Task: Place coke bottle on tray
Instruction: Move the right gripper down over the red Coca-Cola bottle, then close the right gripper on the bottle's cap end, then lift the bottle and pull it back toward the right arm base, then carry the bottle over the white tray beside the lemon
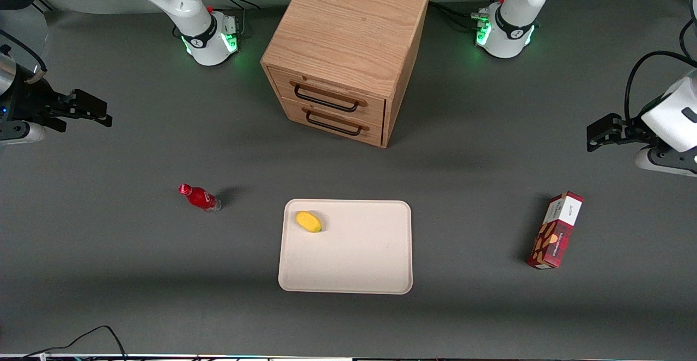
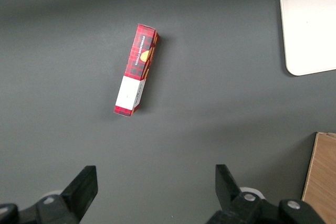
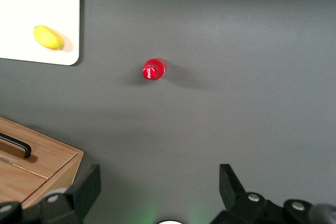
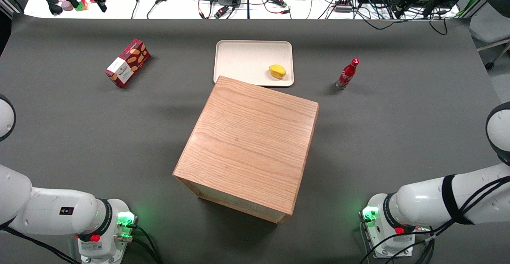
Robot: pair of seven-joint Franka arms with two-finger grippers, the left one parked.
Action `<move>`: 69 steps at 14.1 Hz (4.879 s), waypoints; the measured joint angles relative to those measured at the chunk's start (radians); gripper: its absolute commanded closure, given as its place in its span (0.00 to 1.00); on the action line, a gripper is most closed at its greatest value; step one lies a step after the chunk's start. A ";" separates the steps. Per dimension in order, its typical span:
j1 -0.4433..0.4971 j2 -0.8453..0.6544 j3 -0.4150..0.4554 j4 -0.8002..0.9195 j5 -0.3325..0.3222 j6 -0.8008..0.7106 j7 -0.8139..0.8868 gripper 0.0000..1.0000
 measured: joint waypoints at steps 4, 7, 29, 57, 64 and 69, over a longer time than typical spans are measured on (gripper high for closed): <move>0.002 0.000 -0.005 0.010 0.000 0.000 0.000 0.00; 0.000 0.001 -0.012 0.015 0.003 -0.001 0.012 0.00; 0.004 0.149 0.048 -0.500 -0.016 0.744 0.013 0.02; -0.007 0.052 0.079 -0.023 -0.016 0.067 0.021 1.00; 0.076 0.268 0.097 0.141 -0.017 0.157 0.042 1.00; 0.297 0.545 0.097 0.336 -0.064 0.333 0.242 1.00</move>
